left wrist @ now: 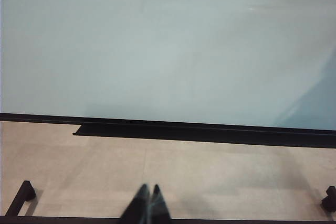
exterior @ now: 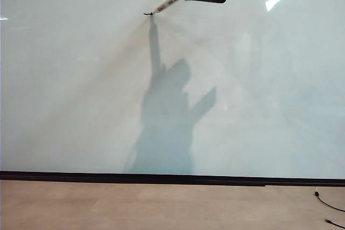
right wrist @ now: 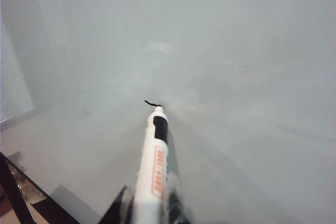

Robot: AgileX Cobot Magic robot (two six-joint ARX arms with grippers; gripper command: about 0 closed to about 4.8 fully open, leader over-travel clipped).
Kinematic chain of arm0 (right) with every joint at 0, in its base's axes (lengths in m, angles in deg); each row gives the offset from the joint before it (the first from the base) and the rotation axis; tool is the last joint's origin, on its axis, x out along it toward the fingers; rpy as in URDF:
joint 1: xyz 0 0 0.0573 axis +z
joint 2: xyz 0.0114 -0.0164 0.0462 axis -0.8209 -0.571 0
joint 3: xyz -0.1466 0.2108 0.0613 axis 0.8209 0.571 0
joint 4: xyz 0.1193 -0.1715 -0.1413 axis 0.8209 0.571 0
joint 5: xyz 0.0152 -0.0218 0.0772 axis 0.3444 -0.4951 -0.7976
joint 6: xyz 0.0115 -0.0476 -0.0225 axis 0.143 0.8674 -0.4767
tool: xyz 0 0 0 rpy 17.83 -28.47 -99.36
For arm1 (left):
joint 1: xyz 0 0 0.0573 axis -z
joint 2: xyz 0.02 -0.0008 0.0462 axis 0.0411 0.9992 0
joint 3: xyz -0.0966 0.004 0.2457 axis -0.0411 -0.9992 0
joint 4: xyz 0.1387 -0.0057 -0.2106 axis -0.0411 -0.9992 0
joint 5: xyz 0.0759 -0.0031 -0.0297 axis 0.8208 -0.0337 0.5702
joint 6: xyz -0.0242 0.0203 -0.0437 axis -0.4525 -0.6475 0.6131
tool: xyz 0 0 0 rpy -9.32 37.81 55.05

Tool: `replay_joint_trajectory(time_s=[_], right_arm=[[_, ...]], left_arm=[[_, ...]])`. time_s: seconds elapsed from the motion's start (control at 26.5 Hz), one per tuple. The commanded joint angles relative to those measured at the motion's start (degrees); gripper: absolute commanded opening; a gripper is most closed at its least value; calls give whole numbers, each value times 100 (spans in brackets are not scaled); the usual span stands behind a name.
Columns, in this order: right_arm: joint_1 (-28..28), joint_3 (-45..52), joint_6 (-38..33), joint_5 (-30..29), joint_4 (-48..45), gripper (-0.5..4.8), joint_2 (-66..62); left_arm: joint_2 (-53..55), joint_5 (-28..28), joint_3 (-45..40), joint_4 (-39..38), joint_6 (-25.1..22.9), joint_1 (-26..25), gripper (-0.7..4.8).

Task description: Pick up the pen on the shelf to the right of the whiteboard and write the letter Z.

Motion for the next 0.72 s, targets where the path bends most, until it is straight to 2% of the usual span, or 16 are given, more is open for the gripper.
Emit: replay_joint_trajectory(time_s=[0.04, 0.72], right_arm=[[-118, 72, 31, 201, -55, -5, 142], [-581, 793, 44, 190, -59, -5, 957]], left_arm=[[2, -13, 13, 28, -24, 2, -5], [2, 4, 13, 31, -24, 2, -4]])
